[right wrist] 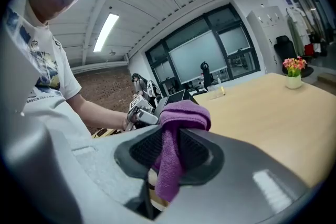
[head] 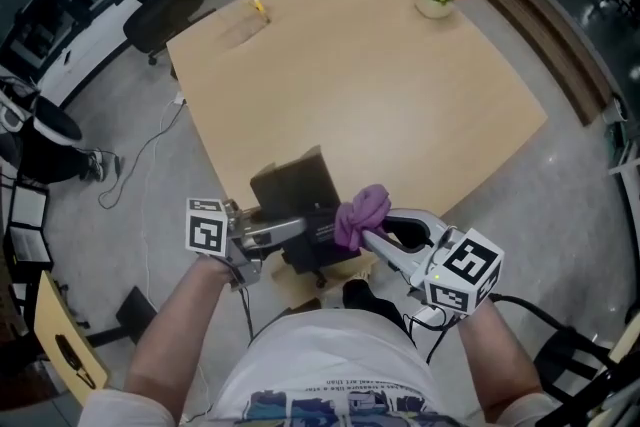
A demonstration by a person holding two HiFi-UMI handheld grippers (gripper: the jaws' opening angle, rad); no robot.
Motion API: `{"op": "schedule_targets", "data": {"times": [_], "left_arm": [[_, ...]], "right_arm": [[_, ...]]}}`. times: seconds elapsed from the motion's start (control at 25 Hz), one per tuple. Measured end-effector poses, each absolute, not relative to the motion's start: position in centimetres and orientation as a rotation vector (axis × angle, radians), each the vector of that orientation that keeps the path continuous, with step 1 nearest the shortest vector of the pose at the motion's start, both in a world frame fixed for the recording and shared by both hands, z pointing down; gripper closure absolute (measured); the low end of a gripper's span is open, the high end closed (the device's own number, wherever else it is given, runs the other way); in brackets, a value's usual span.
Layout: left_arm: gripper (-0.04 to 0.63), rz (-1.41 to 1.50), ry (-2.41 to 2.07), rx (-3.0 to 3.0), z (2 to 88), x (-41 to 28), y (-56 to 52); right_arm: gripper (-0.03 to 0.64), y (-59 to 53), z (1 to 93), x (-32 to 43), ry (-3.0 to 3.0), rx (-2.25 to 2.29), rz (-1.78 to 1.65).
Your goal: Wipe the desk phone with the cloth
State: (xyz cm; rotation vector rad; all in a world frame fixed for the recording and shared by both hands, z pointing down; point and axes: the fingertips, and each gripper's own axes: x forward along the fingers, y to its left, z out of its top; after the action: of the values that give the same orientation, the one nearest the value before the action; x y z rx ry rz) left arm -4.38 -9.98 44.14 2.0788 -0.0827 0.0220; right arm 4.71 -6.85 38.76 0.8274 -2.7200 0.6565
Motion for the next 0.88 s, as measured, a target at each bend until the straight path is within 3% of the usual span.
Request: {"op": "schedule_targets", "data": {"times": [0.4, 0.88], "left_arm": [[0.414, 0.037, -0.089, 2.091, 44.2, -3.5, -10.6], [0.414, 0.104, -0.022, 2.104, 44.4, -1.6, -8.6]], "right_arm": [[0.525, -3.5, 42.1, 7.6, -2.620, 0.783, 0.736], [0.525, -12.0, 28.5, 7.3, -2.876, 0.728, 0.384]]}}
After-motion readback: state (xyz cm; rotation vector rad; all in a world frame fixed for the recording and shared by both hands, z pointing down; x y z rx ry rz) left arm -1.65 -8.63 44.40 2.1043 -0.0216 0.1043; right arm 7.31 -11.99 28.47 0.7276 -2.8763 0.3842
